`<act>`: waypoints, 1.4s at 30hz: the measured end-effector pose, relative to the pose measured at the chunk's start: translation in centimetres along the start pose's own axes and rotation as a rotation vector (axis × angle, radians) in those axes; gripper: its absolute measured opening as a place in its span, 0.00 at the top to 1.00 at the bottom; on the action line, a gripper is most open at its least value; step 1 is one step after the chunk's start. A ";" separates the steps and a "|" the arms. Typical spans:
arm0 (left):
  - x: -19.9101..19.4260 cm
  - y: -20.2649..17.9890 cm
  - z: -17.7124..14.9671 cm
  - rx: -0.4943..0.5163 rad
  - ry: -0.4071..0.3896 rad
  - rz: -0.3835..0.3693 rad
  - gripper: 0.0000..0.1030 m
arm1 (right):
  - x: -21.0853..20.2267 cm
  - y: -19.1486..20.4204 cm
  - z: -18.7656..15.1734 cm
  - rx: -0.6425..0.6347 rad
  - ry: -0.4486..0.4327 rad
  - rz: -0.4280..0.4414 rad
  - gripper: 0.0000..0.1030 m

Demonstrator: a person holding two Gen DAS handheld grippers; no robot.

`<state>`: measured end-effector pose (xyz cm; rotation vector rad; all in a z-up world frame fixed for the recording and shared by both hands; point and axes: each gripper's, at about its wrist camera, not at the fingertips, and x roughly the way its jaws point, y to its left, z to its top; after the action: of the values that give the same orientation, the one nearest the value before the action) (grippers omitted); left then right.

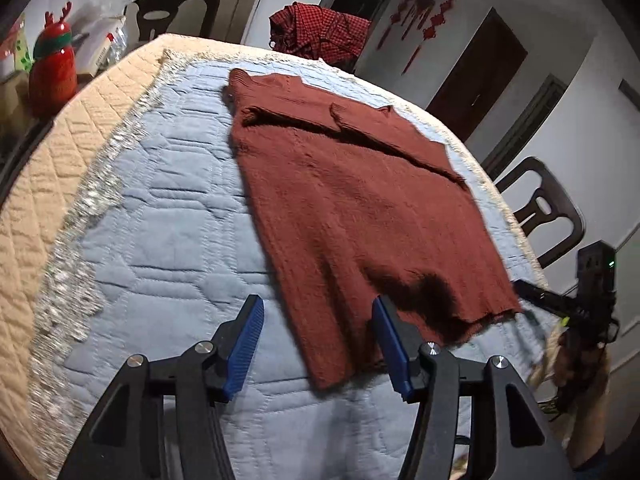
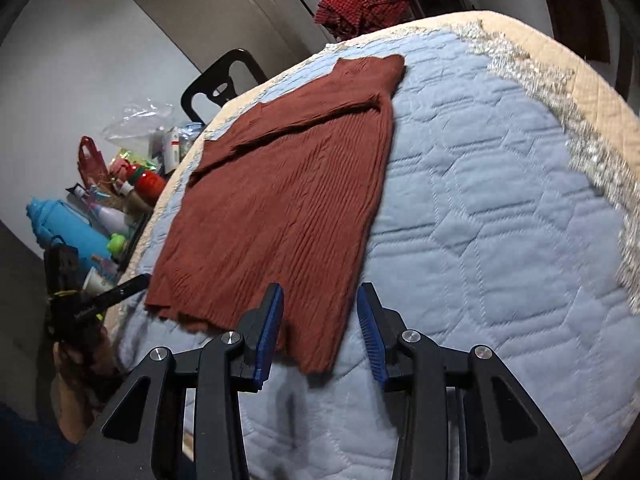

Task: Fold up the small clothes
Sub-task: 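Grasp the sweater hem with the right tool while the left tool grasps it too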

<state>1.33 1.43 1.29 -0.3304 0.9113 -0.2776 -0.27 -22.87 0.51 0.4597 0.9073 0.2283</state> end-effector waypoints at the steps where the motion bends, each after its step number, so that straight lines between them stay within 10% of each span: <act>1: 0.2 -0.1 0.0 -0.012 -0.001 -0.008 0.43 | 0.0 0.0 -0.1 0.007 0.004 0.013 0.62; 8: 1.2 -1.0 -0.1 -0.005 0.008 -0.017 0.76 | 0.4 0.5 -0.3 0.014 0.007 0.027 0.62; 12: 1.2 -0.3 -0.1 -0.043 0.005 -0.051 0.83 | 0.5 0.6 -0.3 0.018 0.006 0.016 0.77; 13: 1.1 -0.3 -0.1 -0.044 0.002 -0.052 0.85 | 0.5 0.6 -0.3 0.016 0.003 0.011 0.94; 21: -1.9 1.2 -0.3 -0.075 -0.068 -0.085 0.91 | -2.5 -0.8 -0.2 0.030 -0.072 -0.007 0.94; 32: -1.4 3.9 -1.2 -0.166 -0.042 -0.052 0.90 | -1.9 -3.1 -0.8 0.085 -0.029 -0.013 0.91; 38: -0.1 2.8 -0.2 -0.130 -0.040 -0.062 0.64 | -2.3 -2.9 -0.1 0.085 -0.047 -0.001 0.72; 42: 0.9 2.3 0.7 -0.112 -0.041 -0.054 0.63 | -1.2 -2.6 0.5 0.059 -0.022 -0.008 0.71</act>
<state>2.65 3.31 0.14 -0.4626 0.8799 -0.2690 -0.55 -25.76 0.40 0.5123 0.8962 0.1889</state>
